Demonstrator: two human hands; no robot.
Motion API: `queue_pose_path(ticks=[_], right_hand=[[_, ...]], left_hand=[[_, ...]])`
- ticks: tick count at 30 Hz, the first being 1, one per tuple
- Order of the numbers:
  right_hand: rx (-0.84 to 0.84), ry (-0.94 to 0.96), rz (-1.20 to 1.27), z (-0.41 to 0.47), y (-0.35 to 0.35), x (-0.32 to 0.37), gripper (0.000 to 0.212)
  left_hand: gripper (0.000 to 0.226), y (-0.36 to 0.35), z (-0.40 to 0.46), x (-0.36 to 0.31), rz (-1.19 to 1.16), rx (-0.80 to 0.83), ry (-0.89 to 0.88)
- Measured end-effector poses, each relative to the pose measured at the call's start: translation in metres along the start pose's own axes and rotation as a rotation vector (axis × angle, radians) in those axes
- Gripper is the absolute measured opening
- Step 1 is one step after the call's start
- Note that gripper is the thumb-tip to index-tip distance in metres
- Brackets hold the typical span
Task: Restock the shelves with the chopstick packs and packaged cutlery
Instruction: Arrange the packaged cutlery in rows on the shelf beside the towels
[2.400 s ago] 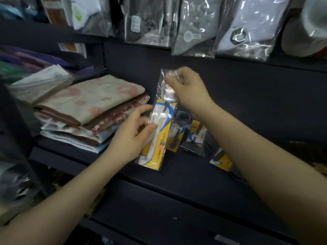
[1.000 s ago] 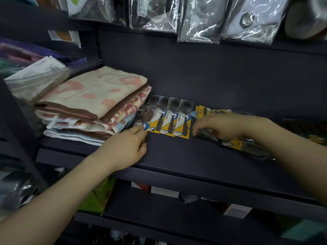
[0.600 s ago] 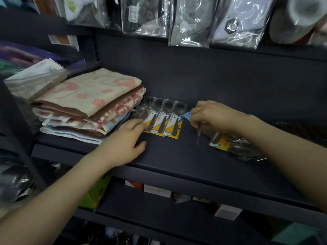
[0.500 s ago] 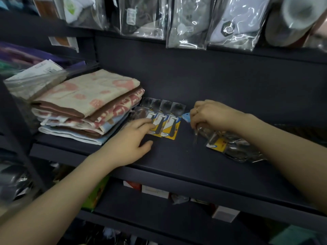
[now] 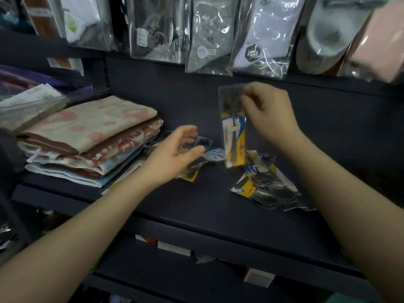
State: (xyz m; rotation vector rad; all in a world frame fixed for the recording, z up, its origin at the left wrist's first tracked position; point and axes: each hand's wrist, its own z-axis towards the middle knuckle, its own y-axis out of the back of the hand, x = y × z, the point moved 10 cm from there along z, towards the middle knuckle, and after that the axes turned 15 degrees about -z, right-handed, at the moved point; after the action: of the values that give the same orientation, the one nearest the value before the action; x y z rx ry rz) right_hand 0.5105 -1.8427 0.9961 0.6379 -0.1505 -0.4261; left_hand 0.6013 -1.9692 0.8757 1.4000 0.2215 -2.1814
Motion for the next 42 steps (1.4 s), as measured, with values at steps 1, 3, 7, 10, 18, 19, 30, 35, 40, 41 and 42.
queue_pose_path(ticks=[1,3,7,10,18,19,30,35,40,41,42], right_hand=[[-0.031,-0.072,0.066,0.001,0.004,-0.001,0.015],[-0.007,-0.21,0.189,0.0,-0.004,0.001,0.014],[0.198,-0.488,0.596,-0.019,-0.058,0.008,0.018],[0.337,-0.647,0.808,-0.037,-0.095,0.014,0.008],[0.693,-0.582,0.634,-0.053,-0.182,0.041,0.014],[0.706,-0.623,0.665,-0.054,-0.192,0.043,0.015],[0.723,-0.383,0.127,-0.036,-0.229,0.058,0.014],[0.734,-0.332,0.126,-0.032,-0.23,0.065,0.019],[0.751,-0.283,0.129,-0.038,-0.22,0.057,0.032],[0.731,-0.246,0.04,-0.039,-0.214,0.054,0.031],[0.709,-0.204,-0.046,-0.04,-0.208,0.052,0.029]], left_hand=[[0.043,-0.007,0.001,-0.003,-0.053,0.019,-0.007],[0.035,-0.019,0.001,-0.006,-0.155,0.064,-0.008],[0.023,-0.007,-0.008,0.002,-0.27,-0.03,-0.008],[0.032,0.017,-0.025,0.016,-0.189,-0.108,0.043],[0.044,0.078,-0.058,0.036,0.514,-0.088,0.059],[0.051,0.082,-0.061,0.035,0.605,-0.065,0.018],[0.102,0.085,-0.077,0.07,0.825,0.337,0.094],[0.097,0.083,-0.076,0.066,0.832,0.389,0.024],[0.095,0.082,-0.073,0.065,0.851,0.402,-0.036],[0.095,0.081,-0.073,0.065,0.858,0.408,-0.042],[0.095,0.081,-0.073,0.066,0.864,0.412,-0.047]])
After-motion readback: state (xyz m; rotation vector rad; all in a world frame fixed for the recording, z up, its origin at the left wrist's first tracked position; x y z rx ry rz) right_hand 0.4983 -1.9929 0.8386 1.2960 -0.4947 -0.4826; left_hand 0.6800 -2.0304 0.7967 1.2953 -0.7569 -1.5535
